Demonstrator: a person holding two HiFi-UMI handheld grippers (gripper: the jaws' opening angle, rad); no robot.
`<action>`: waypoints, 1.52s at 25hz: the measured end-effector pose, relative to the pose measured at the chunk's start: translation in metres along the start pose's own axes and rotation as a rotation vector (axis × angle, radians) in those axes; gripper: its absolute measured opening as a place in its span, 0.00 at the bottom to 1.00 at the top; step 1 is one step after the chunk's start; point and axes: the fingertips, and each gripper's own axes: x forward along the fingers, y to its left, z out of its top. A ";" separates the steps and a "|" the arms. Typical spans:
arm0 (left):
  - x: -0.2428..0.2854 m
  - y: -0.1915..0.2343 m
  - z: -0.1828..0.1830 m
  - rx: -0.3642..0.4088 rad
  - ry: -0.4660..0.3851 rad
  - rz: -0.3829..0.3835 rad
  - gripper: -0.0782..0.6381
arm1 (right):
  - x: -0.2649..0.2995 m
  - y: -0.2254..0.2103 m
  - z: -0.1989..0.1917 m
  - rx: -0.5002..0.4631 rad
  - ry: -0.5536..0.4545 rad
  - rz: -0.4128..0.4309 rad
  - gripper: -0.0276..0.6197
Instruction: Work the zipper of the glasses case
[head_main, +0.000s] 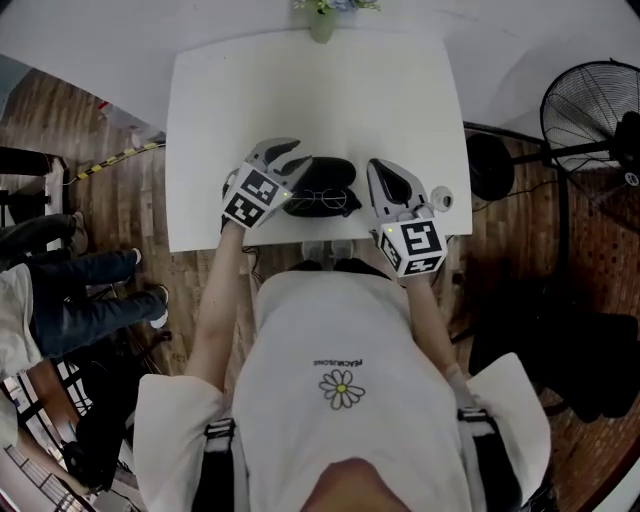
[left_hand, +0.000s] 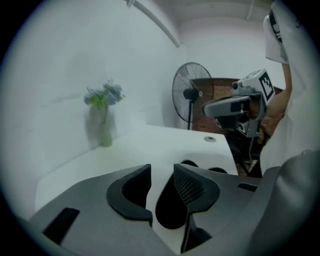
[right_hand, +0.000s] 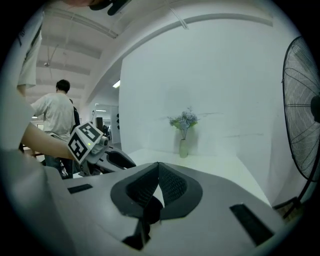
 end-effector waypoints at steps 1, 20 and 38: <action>0.007 -0.006 -0.012 0.007 0.056 -0.057 0.30 | 0.000 0.002 -0.006 0.006 0.017 0.006 0.05; 0.043 -0.013 -0.063 0.122 0.320 -0.144 0.20 | -0.011 0.000 -0.050 0.029 0.130 0.021 0.05; 0.020 -0.048 -0.020 0.589 0.141 0.268 0.17 | 0.005 -0.004 -0.063 0.026 0.178 0.009 0.05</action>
